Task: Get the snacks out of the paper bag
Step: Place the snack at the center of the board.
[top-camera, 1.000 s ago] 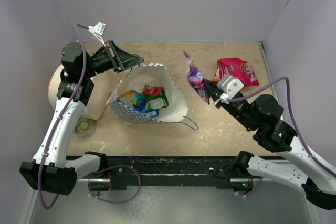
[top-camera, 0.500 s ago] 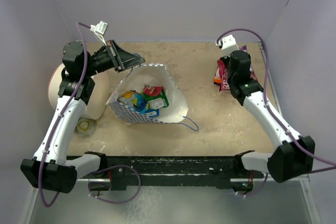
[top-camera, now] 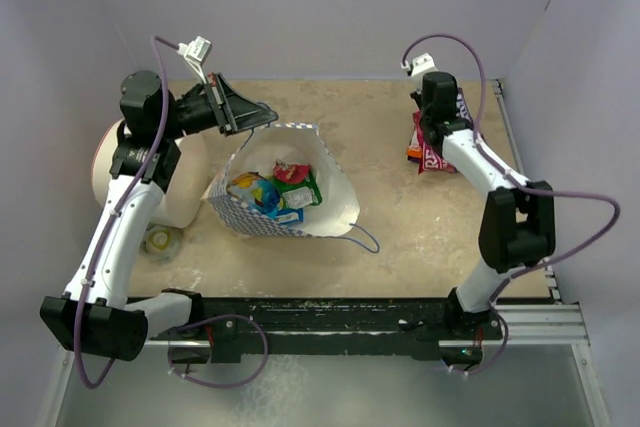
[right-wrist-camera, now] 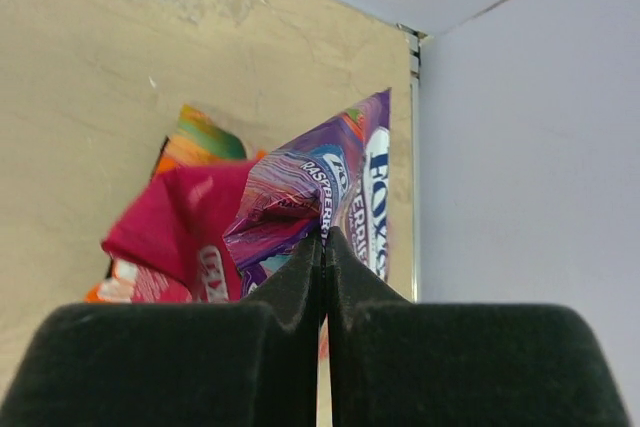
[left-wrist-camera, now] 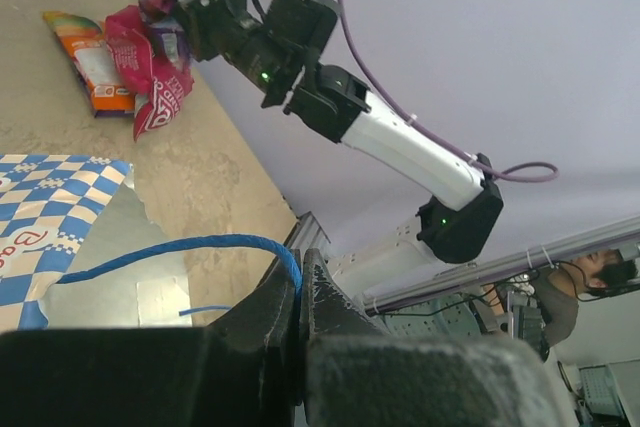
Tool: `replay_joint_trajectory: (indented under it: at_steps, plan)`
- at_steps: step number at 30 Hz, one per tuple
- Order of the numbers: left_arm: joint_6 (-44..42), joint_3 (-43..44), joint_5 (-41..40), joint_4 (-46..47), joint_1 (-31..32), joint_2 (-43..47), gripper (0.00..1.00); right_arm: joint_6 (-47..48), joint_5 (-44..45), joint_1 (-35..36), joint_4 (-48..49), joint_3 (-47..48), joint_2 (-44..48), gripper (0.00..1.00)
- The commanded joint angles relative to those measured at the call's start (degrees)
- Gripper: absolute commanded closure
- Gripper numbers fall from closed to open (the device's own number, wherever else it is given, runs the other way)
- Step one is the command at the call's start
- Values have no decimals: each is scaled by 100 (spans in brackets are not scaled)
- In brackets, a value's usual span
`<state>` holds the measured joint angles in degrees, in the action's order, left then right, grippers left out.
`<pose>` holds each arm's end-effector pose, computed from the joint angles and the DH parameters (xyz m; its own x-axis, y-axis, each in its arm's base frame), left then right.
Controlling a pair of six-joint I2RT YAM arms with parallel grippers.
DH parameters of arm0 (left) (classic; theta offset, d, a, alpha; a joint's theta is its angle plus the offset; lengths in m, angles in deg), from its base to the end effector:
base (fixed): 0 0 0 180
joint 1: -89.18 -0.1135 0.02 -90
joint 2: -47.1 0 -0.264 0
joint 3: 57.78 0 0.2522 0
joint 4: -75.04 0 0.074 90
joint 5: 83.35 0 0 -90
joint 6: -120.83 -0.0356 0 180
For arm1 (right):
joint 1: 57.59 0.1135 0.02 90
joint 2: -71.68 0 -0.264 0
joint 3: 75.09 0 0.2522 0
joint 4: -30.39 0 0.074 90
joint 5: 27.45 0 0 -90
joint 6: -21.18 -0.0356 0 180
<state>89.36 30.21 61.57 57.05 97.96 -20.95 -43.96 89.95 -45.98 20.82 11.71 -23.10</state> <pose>0.2454 -0.0674 0.4476 -0.7467 -0.3807 -0.5455 0.4965 0.2269 -0.8379 0.3877 0.0629 0.3097 -0.3736 -0.4578 -0.8068 0.1037 0.8437 -0.5267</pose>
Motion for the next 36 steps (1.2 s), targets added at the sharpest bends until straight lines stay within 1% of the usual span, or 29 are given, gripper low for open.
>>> replay_joint_trajectory:
  at_steps: [1,5,8,11,16,21,24,28,31,36]
  plan:
    - [-317,462,205,-179,40,-13,100,-450,-186,16,81,871,-574,100]
    - [-559,734,244,-506,37,-157,100,-1210,-813,12,-173,931,-1001,100]
    - [-743,913,279,-730,37,-249,100,-1274,-876,8,-73,618,-1044,100]
    - [-769,967,265,-772,37,-298,100,-1494,-1143,9,-48,375,-1088,100]
    - [-644,878,260,-650,37,-354,100,-1531,-1096,7,7,227,-1200,100]
    - [-537,770,231,-553,36,-296,100,-1620,-972,7,-124,154,-1038,99]
    - [-510,710,201,-553,37,-227,100,-1627,-960,7,-129,37,-864,90]
    - [-432,596,152,-542,34,-95,100,-1574,-973,7,-228,-17,-687,83]
    - [-418,517,104,-555,37,38,100,-1548,-956,8,-241,-41,-569,71]
    - [-331,374,25,-552,43,183,100,-1524,-971,9,-340,44,-453,62]
